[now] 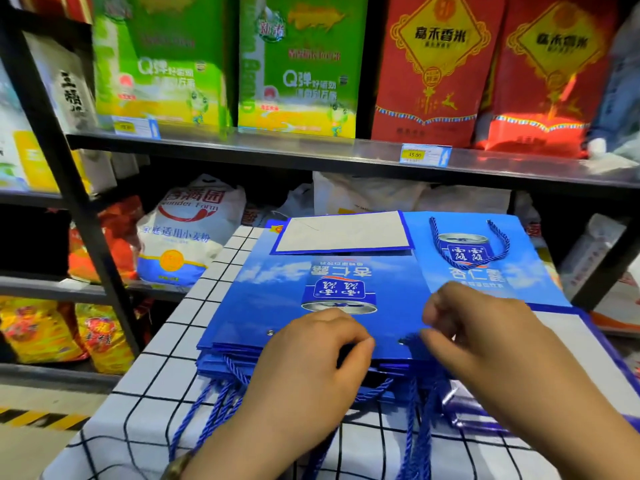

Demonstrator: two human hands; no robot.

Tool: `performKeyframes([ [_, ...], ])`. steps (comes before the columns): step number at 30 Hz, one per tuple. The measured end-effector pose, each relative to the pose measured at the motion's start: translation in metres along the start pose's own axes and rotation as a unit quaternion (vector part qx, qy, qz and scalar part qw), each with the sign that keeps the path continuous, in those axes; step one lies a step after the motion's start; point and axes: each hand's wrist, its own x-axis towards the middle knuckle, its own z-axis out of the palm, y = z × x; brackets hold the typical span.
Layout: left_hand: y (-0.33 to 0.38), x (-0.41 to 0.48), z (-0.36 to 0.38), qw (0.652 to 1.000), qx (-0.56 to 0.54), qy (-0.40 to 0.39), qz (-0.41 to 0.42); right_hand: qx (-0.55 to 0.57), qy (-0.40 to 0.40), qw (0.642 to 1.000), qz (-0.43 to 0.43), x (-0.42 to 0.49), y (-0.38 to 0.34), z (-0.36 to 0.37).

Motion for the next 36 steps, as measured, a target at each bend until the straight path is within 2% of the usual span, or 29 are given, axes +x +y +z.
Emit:
performKeyframes([
  [5, 0.008, 0.0, -0.004, 0.996, -0.071, -0.037, -0.023, 0.255, 0.023, 0.965, 0.051, 0.015, -0.011, 0.013],
  [7, 0.016, -0.001, -0.001, 0.999, 0.0, -0.032, -0.04, 0.307, 0.045, 0.948, 0.064, 0.019, -0.015, 0.018],
  [10, 0.019, -0.002, 0.013, 0.988, 0.149, 0.013, 0.026, 0.377, 0.05, 0.921, 0.084, 0.021, -0.018, 0.022],
  [12, 0.018, 0.002, 0.012, 0.987, 0.157, 0.011, 0.016, 0.388, 0.036, 0.916, 0.095, 0.02, -0.015, 0.025],
  [13, 0.015, 0.006, 0.009, 0.992, 0.127, -0.001, -0.014, 0.375, 0.022, 0.922, 0.094, 0.019, -0.011, 0.026],
  [15, 0.011, 0.013, -0.003, 0.993, -0.022, -0.045, -0.104, 0.323, -0.016, 0.942, 0.086, 0.016, -0.005, 0.029],
  [17, 0.008, 0.023, -0.019, 0.964, -0.188, -0.057, -0.179, 0.256, -0.048, 0.963, 0.07, 0.01, 0.0, 0.032],
  [19, 0.001, 0.032, -0.036, 0.924, -0.301, -0.033, -0.233, 0.196, -0.057, 0.977, 0.054, 0.005, 0.001, 0.032],
  [23, -0.01, 0.046, -0.074, 0.863, -0.418, 0.03, -0.282, 0.082, -0.068, 0.994, 0.021, 0.007, -0.003, 0.029],
  [25, -0.01, 0.051, -0.082, 0.856, -0.436, 0.028, -0.276, 0.053, -0.077, 0.996, 0.002, 0.013, -0.01, 0.027],
  [27, -0.004, 0.055, -0.082, 0.859, -0.439, 0.015, -0.261, 0.089, -0.069, 0.994, -0.009, 0.02, -0.023, 0.024],
  [29, 0.003, 0.057, -0.076, 0.854, -0.458, -0.001, -0.246, 0.176, -0.08, 0.981, -0.024, 0.029, -0.039, 0.026],
  [33, 0.008, 0.061, -0.07, 0.822, -0.519, -0.002, -0.233, 0.233, -0.112, 0.963, -0.081, 0.046, -0.063, 0.046],
  [36, 0.006, 0.061, -0.068, 0.814, -0.538, 0.01, -0.218, 0.302, -0.105, 0.945, -0.065, 0.054, -0.067, 0.059],
])
